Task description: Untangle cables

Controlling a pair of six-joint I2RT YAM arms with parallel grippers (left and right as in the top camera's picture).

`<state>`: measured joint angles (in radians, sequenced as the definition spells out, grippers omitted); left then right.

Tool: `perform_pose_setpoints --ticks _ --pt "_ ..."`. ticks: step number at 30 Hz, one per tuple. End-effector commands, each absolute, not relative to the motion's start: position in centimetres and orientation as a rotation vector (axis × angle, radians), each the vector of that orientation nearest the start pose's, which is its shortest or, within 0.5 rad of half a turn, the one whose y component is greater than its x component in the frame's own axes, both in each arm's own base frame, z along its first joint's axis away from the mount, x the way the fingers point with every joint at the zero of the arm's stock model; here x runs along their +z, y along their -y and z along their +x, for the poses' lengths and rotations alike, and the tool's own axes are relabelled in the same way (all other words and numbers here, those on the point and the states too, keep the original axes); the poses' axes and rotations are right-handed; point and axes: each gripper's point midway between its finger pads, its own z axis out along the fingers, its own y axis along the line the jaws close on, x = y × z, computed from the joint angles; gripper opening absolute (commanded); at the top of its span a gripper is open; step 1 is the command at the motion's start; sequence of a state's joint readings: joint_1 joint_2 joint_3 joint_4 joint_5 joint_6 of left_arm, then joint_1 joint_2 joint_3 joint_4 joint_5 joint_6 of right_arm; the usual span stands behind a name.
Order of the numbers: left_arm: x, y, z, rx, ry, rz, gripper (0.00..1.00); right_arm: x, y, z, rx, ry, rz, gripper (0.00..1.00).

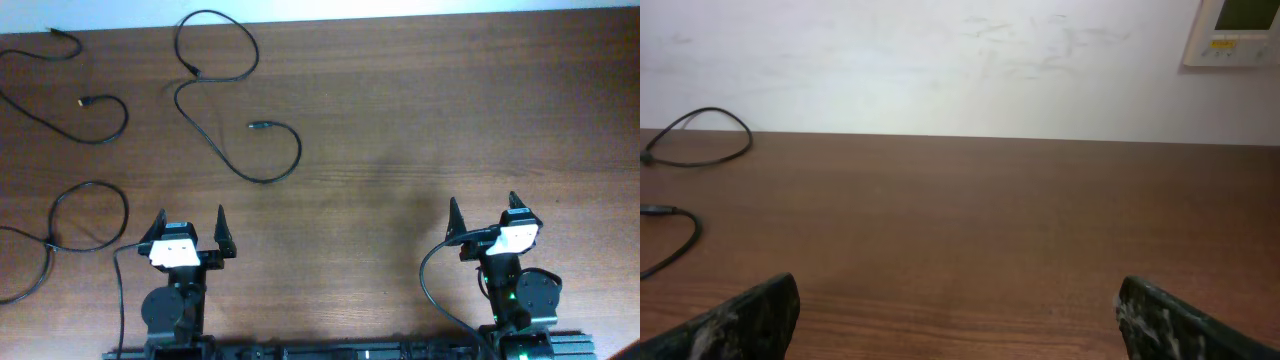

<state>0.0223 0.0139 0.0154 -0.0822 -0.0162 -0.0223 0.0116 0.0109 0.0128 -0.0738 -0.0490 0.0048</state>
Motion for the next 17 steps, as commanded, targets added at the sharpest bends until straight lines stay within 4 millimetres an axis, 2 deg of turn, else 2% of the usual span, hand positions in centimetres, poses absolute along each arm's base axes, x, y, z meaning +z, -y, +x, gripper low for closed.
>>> perform_pose_setpoints --ticks 1,17 --pt "15.63 -1.06 24.56 0.034 -1.65 -0.045 0.99 15.66 -0.91 24.59 0.053 -1.645 -0.026 0.98" --pt "15.62 -1.05 24.56 0.034 -1.65 -0.045 0.99 15.66 -0.91 24.59 0.053 -1.645 -0.026 0.98"
